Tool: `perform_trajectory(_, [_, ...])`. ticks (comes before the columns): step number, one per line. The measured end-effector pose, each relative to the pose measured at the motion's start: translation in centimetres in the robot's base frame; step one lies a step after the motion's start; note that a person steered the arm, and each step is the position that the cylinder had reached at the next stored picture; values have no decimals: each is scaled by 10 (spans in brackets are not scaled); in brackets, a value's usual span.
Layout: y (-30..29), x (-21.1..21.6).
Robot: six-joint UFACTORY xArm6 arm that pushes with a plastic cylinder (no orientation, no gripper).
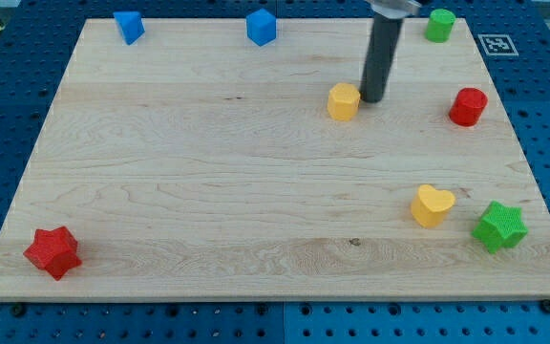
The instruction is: Push the heart towards the bottom center of the board
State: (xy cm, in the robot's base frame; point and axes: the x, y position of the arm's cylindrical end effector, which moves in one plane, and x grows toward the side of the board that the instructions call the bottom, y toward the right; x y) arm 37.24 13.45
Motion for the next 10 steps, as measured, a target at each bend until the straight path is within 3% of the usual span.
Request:
perform_trajectory(2, [35, 105])
perform_trajectory(10, [41, 221])
